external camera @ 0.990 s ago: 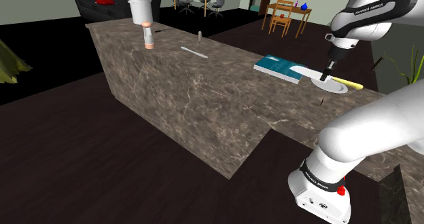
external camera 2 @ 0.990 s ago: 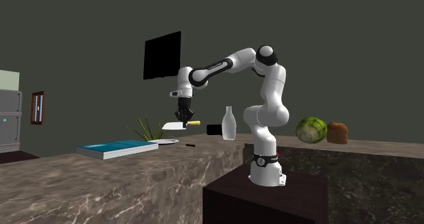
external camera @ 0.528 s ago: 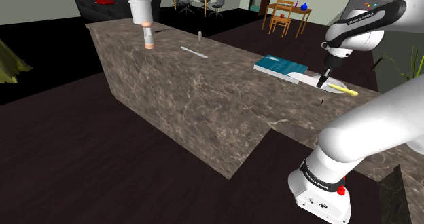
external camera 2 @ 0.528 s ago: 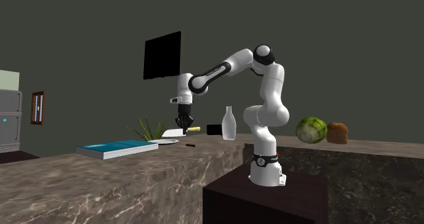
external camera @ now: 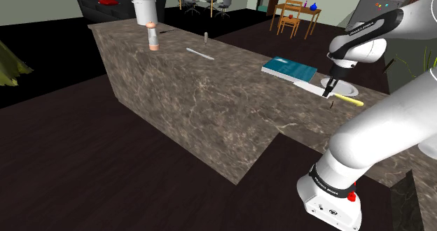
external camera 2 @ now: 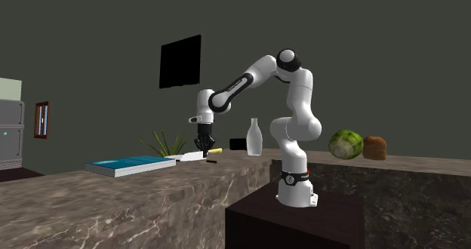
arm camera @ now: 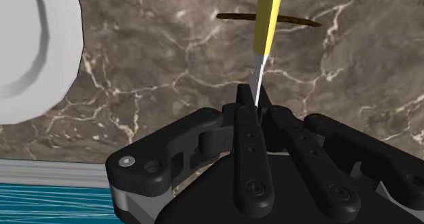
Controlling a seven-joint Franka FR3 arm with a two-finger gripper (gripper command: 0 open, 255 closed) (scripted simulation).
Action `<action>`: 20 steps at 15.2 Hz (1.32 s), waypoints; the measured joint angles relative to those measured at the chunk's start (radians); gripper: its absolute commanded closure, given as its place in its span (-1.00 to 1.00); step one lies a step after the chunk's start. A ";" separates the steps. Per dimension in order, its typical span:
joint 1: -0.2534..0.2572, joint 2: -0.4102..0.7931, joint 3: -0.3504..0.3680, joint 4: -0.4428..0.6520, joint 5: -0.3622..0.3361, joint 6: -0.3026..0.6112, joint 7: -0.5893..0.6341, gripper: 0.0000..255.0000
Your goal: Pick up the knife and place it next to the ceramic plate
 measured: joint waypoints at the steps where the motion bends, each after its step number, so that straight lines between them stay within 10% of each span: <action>1: 0.011 0.020 -0.013 -0.004 0.013 0.021 -0.010 1.00; 8: 0.013 0.028 -0.020 -0.016 0.016 0.041 -0.014 1.00; 9: 0.013 0.028 -0.020 -0.016 0.016 0.041 -0.014 -1.00; 20: -0.026 -0.064 0.043 0.043 -0.028 -0.096 0.022 -1.00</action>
